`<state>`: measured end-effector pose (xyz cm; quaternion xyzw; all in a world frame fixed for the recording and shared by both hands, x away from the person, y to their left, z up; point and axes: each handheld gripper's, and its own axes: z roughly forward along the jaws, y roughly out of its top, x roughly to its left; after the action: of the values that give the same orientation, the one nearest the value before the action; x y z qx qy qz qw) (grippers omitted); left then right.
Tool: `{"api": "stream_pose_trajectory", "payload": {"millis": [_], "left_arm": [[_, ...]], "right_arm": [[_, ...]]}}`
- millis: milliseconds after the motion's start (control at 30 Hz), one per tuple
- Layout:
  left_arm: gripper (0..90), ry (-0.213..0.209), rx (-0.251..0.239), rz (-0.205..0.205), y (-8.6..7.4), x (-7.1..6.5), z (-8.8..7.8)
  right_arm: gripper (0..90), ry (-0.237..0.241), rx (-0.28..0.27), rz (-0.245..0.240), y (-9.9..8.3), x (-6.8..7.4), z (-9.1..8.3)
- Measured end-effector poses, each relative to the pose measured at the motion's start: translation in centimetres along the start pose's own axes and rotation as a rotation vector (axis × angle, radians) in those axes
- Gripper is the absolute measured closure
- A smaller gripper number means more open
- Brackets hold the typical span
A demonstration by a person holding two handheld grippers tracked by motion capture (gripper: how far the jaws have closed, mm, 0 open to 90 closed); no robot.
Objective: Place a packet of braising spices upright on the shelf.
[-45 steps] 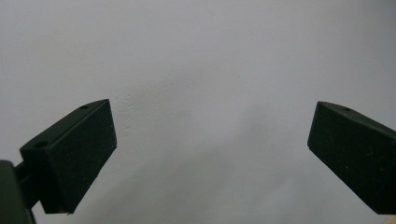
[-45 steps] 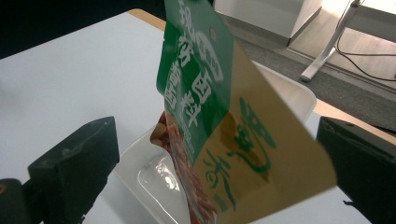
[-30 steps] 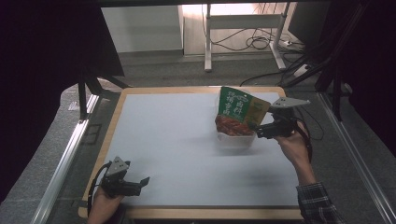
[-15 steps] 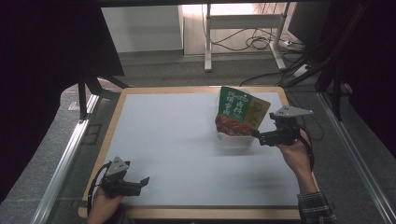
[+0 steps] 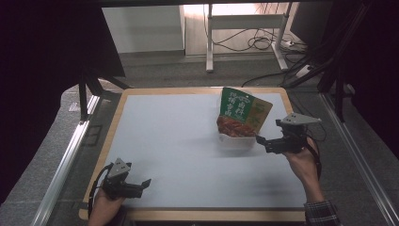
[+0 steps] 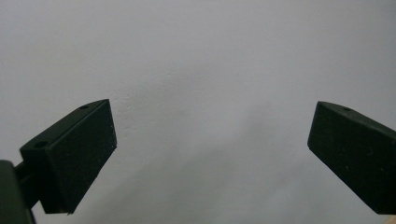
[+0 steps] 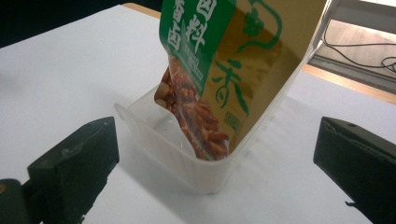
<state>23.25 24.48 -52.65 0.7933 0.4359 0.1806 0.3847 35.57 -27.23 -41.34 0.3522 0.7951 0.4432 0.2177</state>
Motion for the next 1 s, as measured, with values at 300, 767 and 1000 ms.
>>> {"api": "stream_pose_trajectory", "payload": {"millis": [300, 767, 1000], "left_arm": [[1.1, -0.001, -0.001, -0.002, 0.0, 0.0, 0.0], [1.1, -0.001, 0.0, 0.0, 0.0, 0.0, 0.0], [1.1, -0.001, 0.0, -0.002, 0.0, 0.0, 0.0]], "right_arm": [[0.1, 0.005, 0.016, -0.004, -1.2, 0.5, -0.3], [0.0, 0.026, 0.021, 0.006, -2.6, 1.6, -0.9], [0.0, 0.048, 0.022, 0.009, -3.4, 2.6, -1.1]]}}
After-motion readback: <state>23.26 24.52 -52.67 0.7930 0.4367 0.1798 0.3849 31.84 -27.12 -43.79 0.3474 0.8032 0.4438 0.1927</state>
